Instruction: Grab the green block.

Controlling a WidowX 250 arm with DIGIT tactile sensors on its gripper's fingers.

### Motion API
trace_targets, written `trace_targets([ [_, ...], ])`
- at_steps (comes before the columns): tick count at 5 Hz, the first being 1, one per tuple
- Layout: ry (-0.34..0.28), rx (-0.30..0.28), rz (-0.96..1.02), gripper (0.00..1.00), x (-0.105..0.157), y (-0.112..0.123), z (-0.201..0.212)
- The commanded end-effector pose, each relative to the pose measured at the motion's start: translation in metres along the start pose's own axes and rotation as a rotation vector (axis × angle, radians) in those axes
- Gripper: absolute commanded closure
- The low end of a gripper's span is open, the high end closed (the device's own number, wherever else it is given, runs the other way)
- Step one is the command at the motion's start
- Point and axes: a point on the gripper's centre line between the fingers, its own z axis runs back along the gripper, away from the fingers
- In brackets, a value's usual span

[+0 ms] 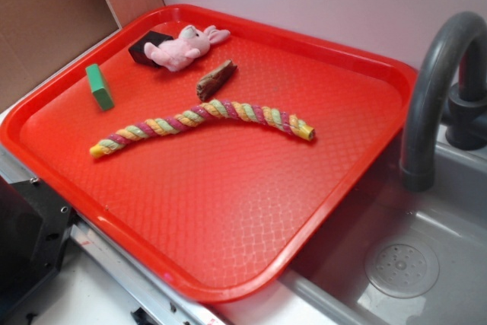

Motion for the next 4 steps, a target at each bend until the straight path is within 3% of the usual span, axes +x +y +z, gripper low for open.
trace_targets([
  [1,0.000,0.000,0.000,0.00,0.000,0.000,0.000],
  [2,-0.035,-0.038,0.254,0.00,-0.003,0.001,-0.004],
  [3,-0.079,0.000,0.499,0.00,-0.003,0.001,-0.014],
  [4,-0.084,0.029,0.698,0.00,0.010,0.024,-0.034],
])
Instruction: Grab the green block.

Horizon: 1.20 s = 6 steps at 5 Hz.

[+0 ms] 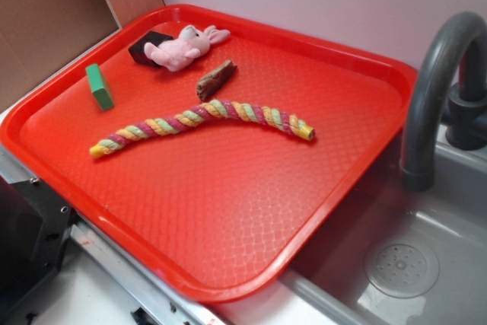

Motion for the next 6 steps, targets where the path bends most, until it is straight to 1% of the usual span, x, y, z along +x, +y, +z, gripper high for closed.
trace_targets([
  [1,-0.008,0.075,0.355,0.00,0.069,0.037,-0.060],
  [2,-0.048,0.129,0.462,0.00,0.095,0.058,-0.087],
  [3,-0.055,0.151,0.505,0.00,0.103,0.069,-0.101],
  [4,-0.037,0.182,0.493,0.00,0.101,0.067,-0.121],
  [5,-0.054,0.221,0.501,0.00,0.103,0.067,-0.134],
  [6,-0.060,0.234,0.571,0.00,0.122,0.079,-0.158],
])
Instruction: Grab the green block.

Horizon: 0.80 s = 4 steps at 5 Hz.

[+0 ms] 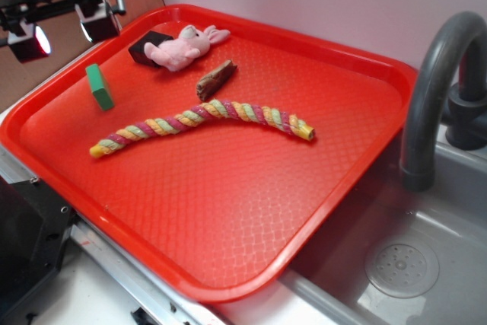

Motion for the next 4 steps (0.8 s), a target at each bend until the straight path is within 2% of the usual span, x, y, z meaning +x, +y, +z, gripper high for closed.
trace_targets([
  [1,-0.029,0.030,0.089,0.00,0.036,-0.003,-0.037],
  [2,-0.033,0.039,0.083,0.00,0.028,-0.002,-0.049],
  [3,0.001,0.029,0.034,0.00,0.024,-0.008,-0.059],
  [4,0.006,0.010,0.007,1.00,0.016,-0.012,-0.062],
])
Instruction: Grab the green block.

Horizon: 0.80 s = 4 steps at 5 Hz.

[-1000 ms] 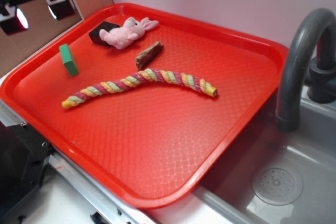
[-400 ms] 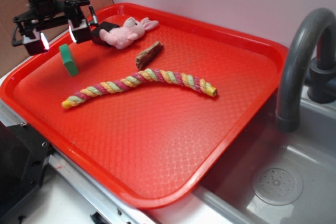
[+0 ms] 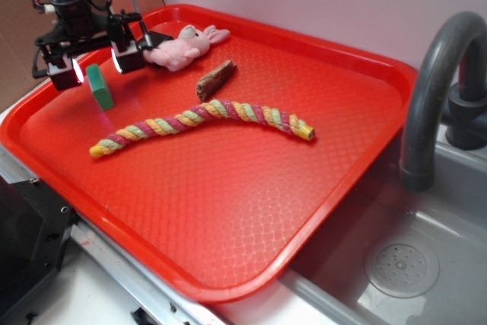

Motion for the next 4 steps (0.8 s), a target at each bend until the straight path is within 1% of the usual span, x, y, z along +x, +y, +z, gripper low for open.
trace_targets([
  [1,-0.011,-0.033,-0.053,1.00,-0.006,-0.003,-0.003],
  [2,-0.008,-0.030,-0.064,1.00,-0.011,-0.004,-0.008],
  [3,-0.015,-0.050,-0.080,1.00,-0.014,-0.009,0.004],
  [4,-0.036,-0.160,-0.202,1.00,-0.021,-0.020,0.057],
])
